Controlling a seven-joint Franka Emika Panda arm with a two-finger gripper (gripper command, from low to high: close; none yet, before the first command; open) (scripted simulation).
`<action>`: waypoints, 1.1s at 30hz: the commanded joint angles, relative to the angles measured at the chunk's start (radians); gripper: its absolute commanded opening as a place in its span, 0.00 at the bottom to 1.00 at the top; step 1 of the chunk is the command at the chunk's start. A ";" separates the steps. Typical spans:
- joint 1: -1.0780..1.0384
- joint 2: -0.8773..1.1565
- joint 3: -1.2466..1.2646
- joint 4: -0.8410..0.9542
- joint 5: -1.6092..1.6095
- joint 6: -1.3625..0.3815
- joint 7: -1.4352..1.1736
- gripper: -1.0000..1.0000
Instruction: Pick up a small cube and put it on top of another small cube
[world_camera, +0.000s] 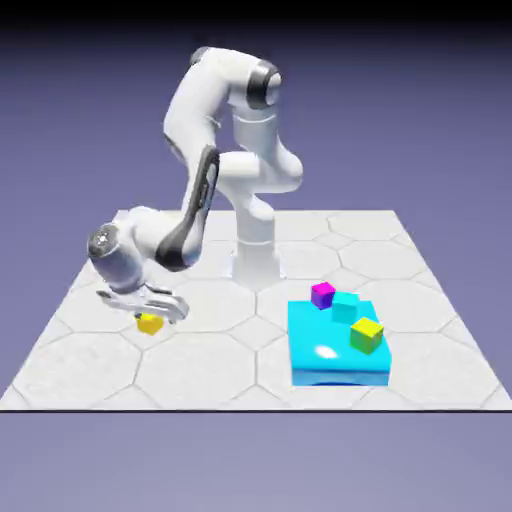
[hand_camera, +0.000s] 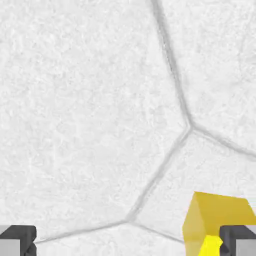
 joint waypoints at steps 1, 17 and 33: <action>-0.003 0.036 -0.019 0.022 0.005 -0.038 -0.010 0.50; 0.000 0.165 -0.058 0.117 0.049 -0.192 0.007 0.00; 0.161 -0.025 0.411 0.209 0.348 -0.254 0.702 0.00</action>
